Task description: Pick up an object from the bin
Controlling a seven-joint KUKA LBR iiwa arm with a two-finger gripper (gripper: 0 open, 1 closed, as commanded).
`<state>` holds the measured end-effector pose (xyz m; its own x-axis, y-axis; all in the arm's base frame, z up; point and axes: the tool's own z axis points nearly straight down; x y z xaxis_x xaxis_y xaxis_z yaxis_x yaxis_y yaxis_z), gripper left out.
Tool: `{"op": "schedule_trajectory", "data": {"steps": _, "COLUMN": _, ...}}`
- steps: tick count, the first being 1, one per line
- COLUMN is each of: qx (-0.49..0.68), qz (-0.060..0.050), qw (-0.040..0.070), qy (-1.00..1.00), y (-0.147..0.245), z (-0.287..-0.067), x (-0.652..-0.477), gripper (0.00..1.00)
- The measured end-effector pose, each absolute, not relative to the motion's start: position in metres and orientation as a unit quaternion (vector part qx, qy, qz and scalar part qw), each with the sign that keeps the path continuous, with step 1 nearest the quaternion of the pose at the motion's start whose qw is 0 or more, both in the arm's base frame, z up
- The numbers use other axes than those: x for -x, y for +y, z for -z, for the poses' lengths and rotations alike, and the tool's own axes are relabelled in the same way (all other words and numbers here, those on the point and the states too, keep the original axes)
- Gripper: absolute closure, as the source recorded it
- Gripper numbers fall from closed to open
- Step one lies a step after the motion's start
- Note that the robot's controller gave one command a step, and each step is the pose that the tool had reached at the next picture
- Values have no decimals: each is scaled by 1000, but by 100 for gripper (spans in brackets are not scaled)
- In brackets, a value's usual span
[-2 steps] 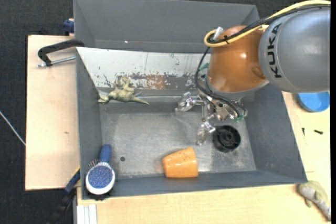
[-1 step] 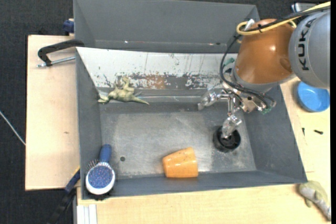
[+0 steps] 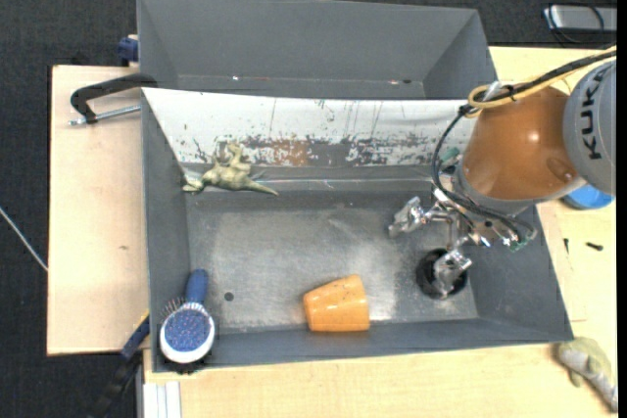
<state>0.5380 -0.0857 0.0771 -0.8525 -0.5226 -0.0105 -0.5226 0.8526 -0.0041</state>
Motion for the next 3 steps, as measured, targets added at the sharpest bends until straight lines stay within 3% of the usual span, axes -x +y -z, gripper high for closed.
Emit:
{"op": "schedule_trajectory", "data": {"steps": 2, "qx": 370, "qz": -2, "qw": 4, "qy": 929, "y": -133, "z": -76, "x": -539, "gripper": 0}}
{"op": "schedule_trajectory", "data": {"steps": 3, "qx": 370, "qz": 4, "qw": 1, "qy": 929, "y": -141, "z": -81, "x": -540, "gripper": 100}}
